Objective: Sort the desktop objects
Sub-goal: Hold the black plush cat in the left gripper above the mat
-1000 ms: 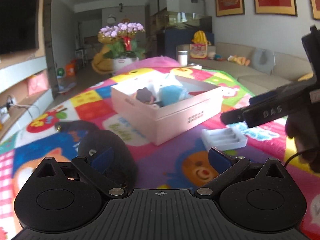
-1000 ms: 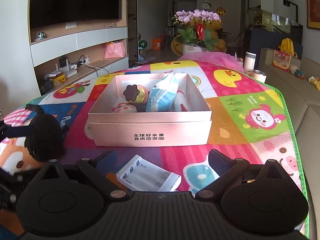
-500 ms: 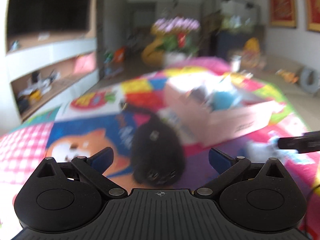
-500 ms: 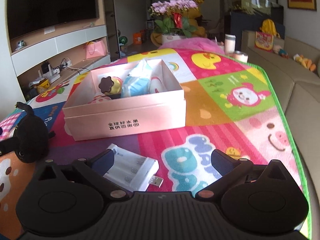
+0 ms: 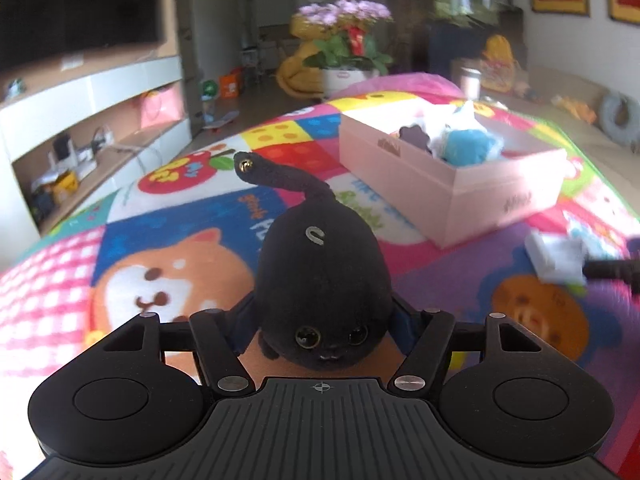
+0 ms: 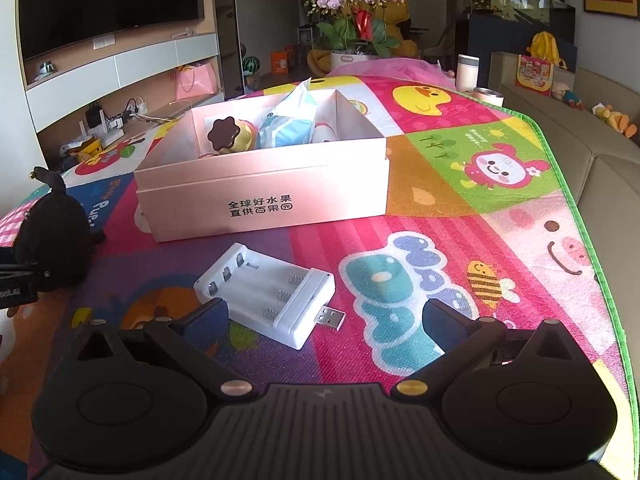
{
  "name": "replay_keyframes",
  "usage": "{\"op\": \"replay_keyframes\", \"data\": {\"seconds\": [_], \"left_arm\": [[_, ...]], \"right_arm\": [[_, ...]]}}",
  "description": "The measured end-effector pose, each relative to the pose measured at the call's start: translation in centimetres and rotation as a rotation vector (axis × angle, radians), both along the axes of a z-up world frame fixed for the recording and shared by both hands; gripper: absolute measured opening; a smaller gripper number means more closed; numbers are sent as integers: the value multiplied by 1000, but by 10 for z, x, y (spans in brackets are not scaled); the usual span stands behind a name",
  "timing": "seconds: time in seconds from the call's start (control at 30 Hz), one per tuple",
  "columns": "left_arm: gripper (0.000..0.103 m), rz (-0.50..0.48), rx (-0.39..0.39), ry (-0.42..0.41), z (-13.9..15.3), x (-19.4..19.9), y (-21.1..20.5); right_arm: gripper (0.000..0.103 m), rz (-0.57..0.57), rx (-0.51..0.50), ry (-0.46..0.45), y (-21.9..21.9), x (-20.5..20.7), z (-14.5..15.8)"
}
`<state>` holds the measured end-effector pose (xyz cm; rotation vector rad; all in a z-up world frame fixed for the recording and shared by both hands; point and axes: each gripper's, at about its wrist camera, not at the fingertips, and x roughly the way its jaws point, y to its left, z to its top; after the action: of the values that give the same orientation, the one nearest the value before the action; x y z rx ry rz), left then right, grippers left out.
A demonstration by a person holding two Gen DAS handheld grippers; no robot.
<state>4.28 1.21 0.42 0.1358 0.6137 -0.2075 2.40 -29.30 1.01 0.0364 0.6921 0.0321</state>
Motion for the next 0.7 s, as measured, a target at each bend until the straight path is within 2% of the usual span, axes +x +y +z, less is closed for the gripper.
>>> {"op": "replay_keyframes", "data": {"seconds": [0.1, 0.17, 0.2, 0.27, 0.33, 0.7], "left_arm": [[77, -97, 35, 7, 0, -10, 15], [86, -108, 91, -1, -1, -14, 22], [92, -90, 111, -1, -2, -15, 25], [95, -33, 95, 11, -3, -14, 34], [96, 20, 62, 32, -5, -12, 39], [100, 196, 49, 48, -4, -13, 48]], "right_arm": [[103, 12, 1, 10, 1, 1, -1], [103, 26, -8, 15, 3, 1, -2], [103, 34, -15, 16, 5, 1, -2], [103, 54, -29, 22, 10, 1, -2], [103, 76, -30, 42, 13, 3, -4], [103, 38, -37, 107, -4, 10, -8]]}}
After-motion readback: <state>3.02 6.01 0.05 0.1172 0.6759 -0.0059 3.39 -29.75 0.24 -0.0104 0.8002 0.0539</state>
